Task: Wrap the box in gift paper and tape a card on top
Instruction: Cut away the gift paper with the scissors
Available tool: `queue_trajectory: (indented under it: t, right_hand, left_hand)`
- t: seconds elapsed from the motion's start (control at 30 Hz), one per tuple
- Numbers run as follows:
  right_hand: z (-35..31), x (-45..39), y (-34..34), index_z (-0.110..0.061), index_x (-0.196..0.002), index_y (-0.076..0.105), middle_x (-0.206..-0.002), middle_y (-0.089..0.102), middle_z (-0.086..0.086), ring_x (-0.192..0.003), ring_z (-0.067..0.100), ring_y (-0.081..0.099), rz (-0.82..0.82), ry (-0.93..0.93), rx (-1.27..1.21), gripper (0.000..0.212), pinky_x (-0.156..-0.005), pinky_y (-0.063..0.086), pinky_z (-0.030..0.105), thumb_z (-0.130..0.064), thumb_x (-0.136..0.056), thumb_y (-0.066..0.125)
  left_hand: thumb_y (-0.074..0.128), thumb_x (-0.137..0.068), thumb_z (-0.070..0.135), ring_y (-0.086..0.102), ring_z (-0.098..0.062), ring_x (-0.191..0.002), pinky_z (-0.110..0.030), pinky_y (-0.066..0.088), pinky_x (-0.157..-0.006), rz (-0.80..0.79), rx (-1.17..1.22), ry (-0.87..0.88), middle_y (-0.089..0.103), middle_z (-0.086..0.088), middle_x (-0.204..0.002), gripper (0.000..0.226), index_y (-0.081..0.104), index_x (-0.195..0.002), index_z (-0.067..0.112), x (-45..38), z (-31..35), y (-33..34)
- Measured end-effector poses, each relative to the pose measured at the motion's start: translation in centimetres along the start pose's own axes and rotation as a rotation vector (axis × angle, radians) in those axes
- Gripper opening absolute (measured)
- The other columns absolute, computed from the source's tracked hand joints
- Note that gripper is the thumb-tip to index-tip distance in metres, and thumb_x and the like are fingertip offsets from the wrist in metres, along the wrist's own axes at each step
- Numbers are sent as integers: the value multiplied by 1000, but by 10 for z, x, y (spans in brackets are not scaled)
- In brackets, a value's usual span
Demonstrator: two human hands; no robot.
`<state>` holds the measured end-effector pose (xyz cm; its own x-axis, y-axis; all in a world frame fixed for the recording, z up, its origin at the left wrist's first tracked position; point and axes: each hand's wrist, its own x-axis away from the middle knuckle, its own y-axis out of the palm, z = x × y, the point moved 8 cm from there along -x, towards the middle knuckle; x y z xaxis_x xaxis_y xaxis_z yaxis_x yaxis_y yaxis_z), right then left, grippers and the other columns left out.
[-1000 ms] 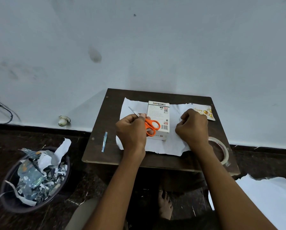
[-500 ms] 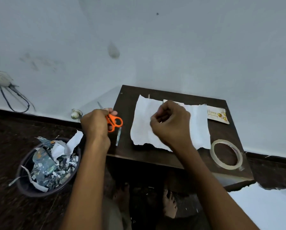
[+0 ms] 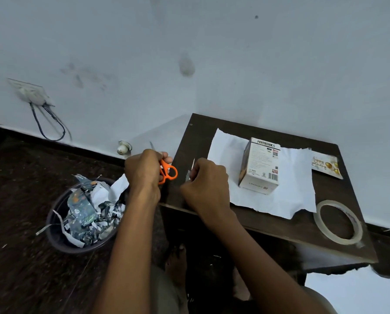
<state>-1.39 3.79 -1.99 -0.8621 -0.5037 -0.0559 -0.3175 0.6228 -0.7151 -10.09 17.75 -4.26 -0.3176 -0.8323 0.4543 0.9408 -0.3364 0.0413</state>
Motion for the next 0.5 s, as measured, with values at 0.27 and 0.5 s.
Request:
queue_trajectory:
  t: [0.27, 0.5]
  right_hand:
    - [-5, 1, 10, -6, -87, 69, -85, 68, 9, -77, 21, 62, -59, -13, 120, 8, -74, 59, 39, -11, -81, 71]
    - [-2, -3, -1, -8, -76, 72, -73, 69, 6, -68, 20, 63, 13, -8, 38, 16, -66, 59, 41, -15, -77, 58]
  left_hand:
    - [60, -77, 7, 62, -24, -68, -27, 39, -53, -34, -58, -14, 77, -6, -72, 13, 73, -76, 7, -3, -5, 1]
    - [59, -82, 6, 66, -23, -73, -31, 46, -63, -37, -51, 20, 76, -2, -67, 17, 72, -73, 11, 3, 0, 4]
